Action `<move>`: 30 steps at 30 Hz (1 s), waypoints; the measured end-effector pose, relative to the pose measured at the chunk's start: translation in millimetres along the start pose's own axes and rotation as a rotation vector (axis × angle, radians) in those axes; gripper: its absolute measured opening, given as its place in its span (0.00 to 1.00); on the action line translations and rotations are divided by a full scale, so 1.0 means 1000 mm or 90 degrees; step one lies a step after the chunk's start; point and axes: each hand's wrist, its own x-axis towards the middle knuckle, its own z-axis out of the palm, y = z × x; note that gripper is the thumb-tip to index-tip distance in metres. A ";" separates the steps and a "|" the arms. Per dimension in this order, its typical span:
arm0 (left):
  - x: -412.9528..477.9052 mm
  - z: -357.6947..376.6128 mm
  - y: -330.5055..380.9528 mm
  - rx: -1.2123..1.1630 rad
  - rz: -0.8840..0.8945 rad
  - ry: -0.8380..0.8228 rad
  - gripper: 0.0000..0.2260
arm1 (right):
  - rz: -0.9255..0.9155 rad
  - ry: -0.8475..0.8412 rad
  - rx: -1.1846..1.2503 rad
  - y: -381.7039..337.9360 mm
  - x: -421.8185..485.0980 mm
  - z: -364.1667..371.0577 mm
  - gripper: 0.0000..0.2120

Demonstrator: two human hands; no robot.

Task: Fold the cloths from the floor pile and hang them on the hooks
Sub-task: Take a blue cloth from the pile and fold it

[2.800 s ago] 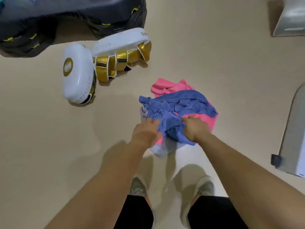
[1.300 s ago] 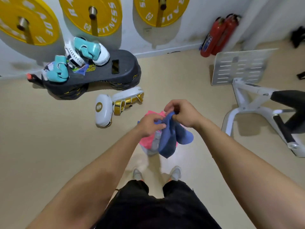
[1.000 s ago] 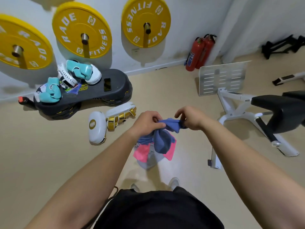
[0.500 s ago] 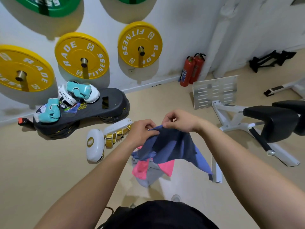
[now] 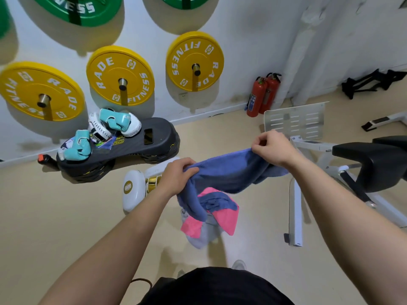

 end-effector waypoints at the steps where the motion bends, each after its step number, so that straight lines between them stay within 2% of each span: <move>1: 0.001 -0.001 0.009 -0.007 0.028 0.000 0.04 | -0.001 -0.009 0.008 -0.003 -0.001 0.008 0.05; 2: 0.002 -0.002 0.020 -0.007 0.057 -0.004 0.03 | -0.014 -0.027 0.022 -0.009 -0.002 0.016 0.06; 5: 0.004 -0.003 0.045 0.030 0.116 -0.010 0.04 | -0.109 -0.089 0.038 -0.028 -0.004 0.042 0.15; 9: 0.004 -0.006 0.052 0.028 0.094 0.006 0.03 | -0.169 -0.150 0.061 -0.037 0.001 0.057 0.03; 15: 0.002 -0.007 0.044 -0.062 0.059 0.043 0.02 | -0.208 -0.189 0.066 -0.048 0.005 0.055 0.05; 20: -0.001 -0.013 0.028 -0.066 0.034 0.030 0.03 | -0.204 -0.116 0.066 -0.050 0.012 0.036 0.11; 26: -0.011 -0.022 -0.007 0.016 -0.016 0.006 0.03 | -0.177 -0.079 0.051 -0.038 0.015 0.020 0.10; 30: -0.021 -0.031 -0.028 0.030 -0.047 0.027 0.06 | -0.162 -0.049 0.050 -0.024 0.018 0.011 0.08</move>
